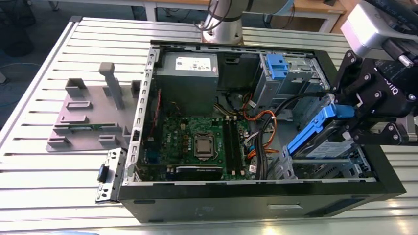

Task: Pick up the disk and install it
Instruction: 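Insert the disk into the insertion slot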

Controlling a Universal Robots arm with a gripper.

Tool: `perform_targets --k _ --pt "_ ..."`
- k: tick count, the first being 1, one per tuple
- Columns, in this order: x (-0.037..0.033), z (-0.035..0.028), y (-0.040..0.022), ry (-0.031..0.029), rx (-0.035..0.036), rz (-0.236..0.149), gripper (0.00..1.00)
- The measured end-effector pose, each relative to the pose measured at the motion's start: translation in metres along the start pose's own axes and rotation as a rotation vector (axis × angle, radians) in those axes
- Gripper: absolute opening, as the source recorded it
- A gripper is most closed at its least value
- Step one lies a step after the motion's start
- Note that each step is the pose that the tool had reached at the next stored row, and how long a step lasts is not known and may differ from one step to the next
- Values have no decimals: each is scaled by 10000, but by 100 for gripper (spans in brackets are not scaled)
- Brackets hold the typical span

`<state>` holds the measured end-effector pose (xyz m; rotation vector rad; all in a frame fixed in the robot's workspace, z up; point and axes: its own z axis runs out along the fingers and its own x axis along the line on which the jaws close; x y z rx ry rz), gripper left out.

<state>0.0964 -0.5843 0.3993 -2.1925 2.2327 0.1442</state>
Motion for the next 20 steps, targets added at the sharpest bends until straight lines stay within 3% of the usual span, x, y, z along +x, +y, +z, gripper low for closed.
perform_targets --k 20 --pt "5 70 -4 0 0 -1 37"
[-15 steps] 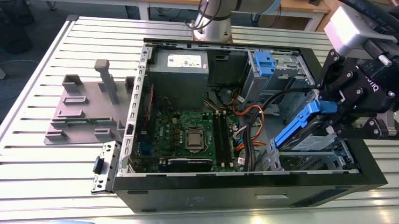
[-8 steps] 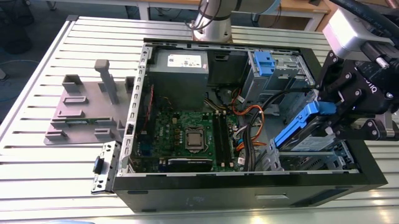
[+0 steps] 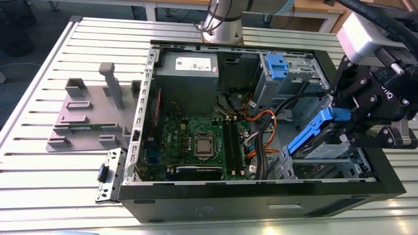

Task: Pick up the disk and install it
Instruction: 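Insert the disk into the insertion slot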

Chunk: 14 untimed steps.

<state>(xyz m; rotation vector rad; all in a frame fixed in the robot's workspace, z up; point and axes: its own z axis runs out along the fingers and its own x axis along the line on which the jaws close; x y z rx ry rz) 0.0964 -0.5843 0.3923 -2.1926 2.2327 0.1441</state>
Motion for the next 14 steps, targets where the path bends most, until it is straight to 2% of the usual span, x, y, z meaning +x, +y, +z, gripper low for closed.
perform_targets --k 14 --pt "5 64 -4 0 0 0 37"
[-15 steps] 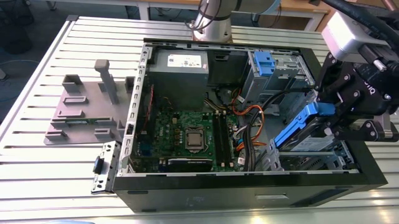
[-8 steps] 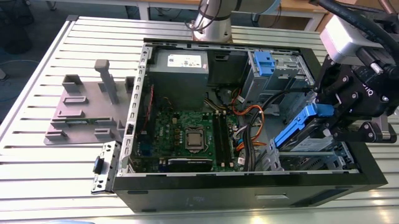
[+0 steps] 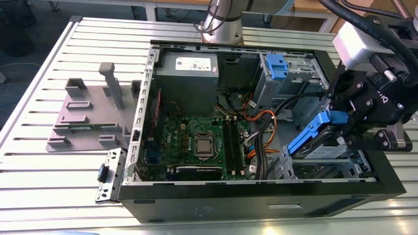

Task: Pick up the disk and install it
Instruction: 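Insert the disk into the insertion slot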

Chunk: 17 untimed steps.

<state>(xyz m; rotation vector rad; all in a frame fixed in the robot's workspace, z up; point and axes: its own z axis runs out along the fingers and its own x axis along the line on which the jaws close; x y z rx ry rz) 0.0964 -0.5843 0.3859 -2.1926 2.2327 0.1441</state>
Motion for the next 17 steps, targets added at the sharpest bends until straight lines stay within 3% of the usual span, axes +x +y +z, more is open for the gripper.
perform_targets --k 9,10,17 --pt "0 3 0 0 0 0 38" --pt "0 4 0 -1 0 0 44" --pt "0 5 0 0 0 0 43"
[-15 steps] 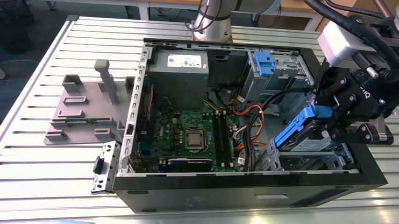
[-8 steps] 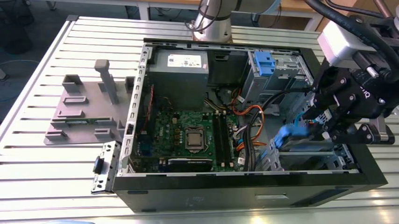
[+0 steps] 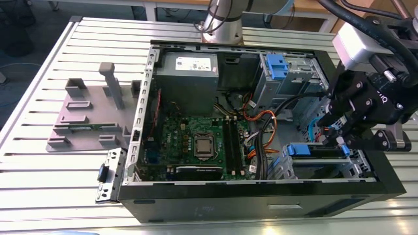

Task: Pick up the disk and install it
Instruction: 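Insert the disk into the insertion slot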

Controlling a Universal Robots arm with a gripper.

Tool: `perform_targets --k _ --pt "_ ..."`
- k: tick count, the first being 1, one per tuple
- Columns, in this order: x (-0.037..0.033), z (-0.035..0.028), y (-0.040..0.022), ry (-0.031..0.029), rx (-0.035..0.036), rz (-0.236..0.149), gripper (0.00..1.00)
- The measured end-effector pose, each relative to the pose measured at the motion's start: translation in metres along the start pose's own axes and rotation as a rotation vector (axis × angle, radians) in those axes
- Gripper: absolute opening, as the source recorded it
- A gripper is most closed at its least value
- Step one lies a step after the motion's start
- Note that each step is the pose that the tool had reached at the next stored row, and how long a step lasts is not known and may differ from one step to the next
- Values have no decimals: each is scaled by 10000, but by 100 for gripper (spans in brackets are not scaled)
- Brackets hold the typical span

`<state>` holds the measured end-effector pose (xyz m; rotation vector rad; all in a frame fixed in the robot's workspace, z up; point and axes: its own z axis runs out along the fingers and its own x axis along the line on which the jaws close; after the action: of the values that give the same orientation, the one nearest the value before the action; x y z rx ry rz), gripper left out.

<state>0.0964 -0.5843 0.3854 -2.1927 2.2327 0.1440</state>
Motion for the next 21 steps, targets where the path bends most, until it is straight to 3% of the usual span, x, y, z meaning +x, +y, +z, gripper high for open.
perform_targets --k 4,9,21 --pt "0 1 0 0 0 0 25" --pt "0 2 0 0 0 0 11" --pt "1 18 -17 -1 0 0 11"
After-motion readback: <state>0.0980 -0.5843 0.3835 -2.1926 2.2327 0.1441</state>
